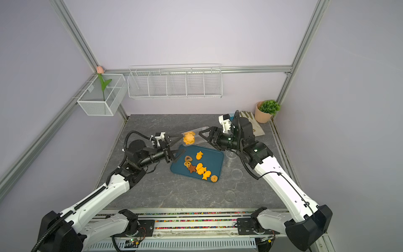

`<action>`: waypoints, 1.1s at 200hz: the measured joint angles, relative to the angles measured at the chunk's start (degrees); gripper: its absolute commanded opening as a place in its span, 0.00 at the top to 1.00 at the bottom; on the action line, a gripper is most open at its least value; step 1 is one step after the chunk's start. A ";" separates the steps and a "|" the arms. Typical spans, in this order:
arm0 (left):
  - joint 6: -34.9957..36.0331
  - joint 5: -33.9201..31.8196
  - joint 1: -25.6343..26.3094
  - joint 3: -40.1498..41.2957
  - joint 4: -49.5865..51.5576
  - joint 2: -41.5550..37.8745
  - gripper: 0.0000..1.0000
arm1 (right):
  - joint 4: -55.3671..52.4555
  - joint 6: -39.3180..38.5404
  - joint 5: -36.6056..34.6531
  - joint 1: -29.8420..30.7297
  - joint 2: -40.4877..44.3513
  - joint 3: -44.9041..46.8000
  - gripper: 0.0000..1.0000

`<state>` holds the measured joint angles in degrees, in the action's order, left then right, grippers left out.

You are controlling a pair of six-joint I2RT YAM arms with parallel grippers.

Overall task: Pour the cookies out of the jar
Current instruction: Pick up the jar from the center of the board.

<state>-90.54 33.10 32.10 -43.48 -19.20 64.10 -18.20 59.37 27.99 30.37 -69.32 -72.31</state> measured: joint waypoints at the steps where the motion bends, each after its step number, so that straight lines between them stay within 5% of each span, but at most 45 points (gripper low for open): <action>1: -0.07 0.00 0.11 -0.15 -0.22 0.17 0.00 | 0.02 0.04 0.04 0.00 0.02 0.04 0.37; 76: -5.01 3.10 1.77 -4.61 -12.20 8.09 0.01 | 5.33 3.04 3.67 0.09 0.09 2.78 0.37; 220: -7.72 10.21 -0.52 -4.11 -16.50 7.78 0.01 | 11.67 5.60 9.20 0.09 0.07 5.62 0.37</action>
<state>-98.26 43.31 31.57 -47.59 -35.70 71.88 -6.52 64.97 37.19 30.46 -69.25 -66.70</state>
